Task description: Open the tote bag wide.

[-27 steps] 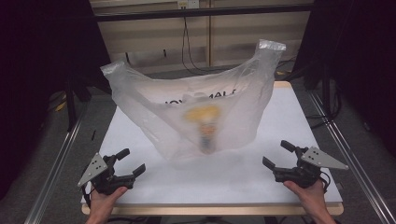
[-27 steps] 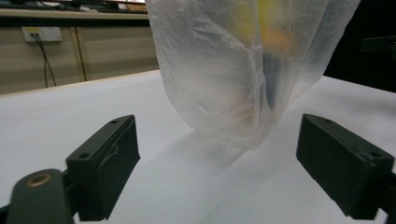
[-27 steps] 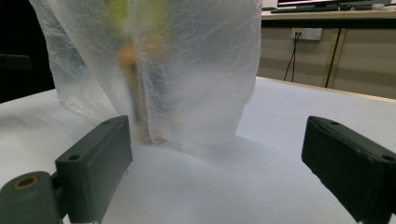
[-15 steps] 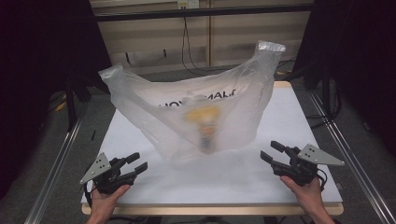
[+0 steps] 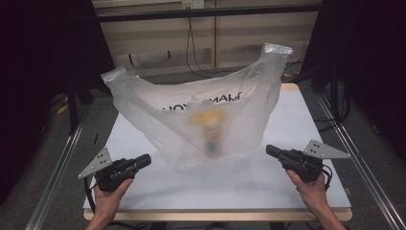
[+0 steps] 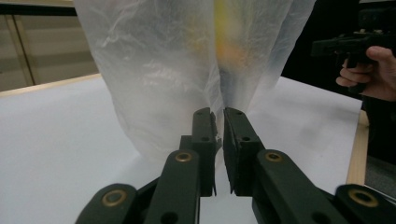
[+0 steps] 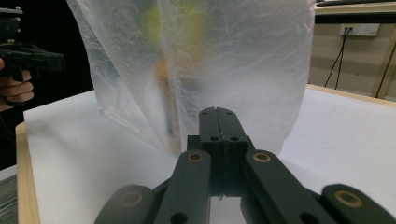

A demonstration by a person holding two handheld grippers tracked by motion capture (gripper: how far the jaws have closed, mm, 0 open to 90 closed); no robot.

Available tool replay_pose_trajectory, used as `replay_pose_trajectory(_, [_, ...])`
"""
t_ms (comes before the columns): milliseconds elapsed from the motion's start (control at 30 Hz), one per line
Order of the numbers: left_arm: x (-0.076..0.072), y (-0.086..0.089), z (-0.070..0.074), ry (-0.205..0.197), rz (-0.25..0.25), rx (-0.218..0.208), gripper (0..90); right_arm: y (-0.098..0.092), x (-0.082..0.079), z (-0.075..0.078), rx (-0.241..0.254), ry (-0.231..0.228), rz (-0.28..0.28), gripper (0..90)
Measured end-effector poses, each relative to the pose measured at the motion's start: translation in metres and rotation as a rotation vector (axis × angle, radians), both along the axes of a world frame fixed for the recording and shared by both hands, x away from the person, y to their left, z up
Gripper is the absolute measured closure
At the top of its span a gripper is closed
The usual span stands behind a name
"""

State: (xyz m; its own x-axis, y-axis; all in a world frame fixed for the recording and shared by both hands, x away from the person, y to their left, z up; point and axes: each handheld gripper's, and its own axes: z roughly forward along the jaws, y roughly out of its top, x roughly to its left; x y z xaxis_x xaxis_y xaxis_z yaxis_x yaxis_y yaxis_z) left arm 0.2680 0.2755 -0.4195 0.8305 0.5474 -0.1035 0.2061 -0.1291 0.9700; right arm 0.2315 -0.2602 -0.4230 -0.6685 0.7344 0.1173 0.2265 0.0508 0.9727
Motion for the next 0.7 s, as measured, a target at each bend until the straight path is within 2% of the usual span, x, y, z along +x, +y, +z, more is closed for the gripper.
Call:
replay_pose_trajectory(100, [0.001,-0.002,0.005,-0.012,-0.007,-0.006,88.5,0.002,0.002,0.005,-0.005,0.006,0.014,90.0])
replay_pose_trajectory(133, [0.001,-0.004,0.007,-0.013,-0.006,-0.021,89.1,0.003,0.002,0.007,-0.003,0.01,0.02,90.0])
replay_pose_trajectory(167, [0.001,-0.005,0.01,-0.019,-0.023,-0.027,90.0,0.005,0.003,0.01,-0.007,0.017,0.03,90.0])
replay_pose_trajectory(200, [0.0,-0.006,0.014,-0.039,-0.013,-0.012,90.0,0.009,0.004,0.016,-0.019,0.015,0.037,90.0])
replay_pose_trajectory(233, [0.0,-0.008,0.017,-0.041,-0.028,-0.024,90.0,0.009,0.004,0.016,-0.019,0.015,0.037,90.0])
replay_pose_trajectory(267, [0.0,-0.009,0.022,-0.056,-0.022,-0.017,90.0,0.011,0.004,0.019,-0.025,0.014,0.044,90.0])
replay_pose_trajectory(300, [0.002,-0.009,0.026,-0.064,-0.053,-0.03,90.0,0.013,0.004,0.024,-0.031,0.008,0.048,90.0])
replay_pose_trajectory(367, [0.002,-0.011,0.034,-0.067,-0.058,-0.049,90.0,0.015,0.005,0.031,-0.025,0.004,0.048,90.0])
replay_pose_trajectory(400, [0.003,-0.012,0.042,-0.084,-0.059,-0.034,90.0,0.017,0.008,0.039,-0.016,-0.004,0.056,90.0])
replay_pose_trajectory(500, [0.005,-0.012,0.05,-0.098,-0.06,-0.04,90.0,0.018,0.013,0.047,0.0,-0.017,0.061,90.0])
replay_pose_trajectory(533, [0.006,-0.011,0.053,-0.11,-0.047,-0.035,90.0,0.018,0.018,0.057,0.01,-0.034,0.064,90.0])
replay_pose_trajectory(633, [0.011,-0.007,0.062,-0.119,-0.039,-0.078,90.0,0.018,0.023,0.063,0.025,-0.043,0.063,90.0])
replay_pose_trajectory(700, [0.013,-0.005,0.067,-0.128,-0.028,-0.081,90.0,0.018,0.026,0.071,0.03,-0.056,0.062,90.0])
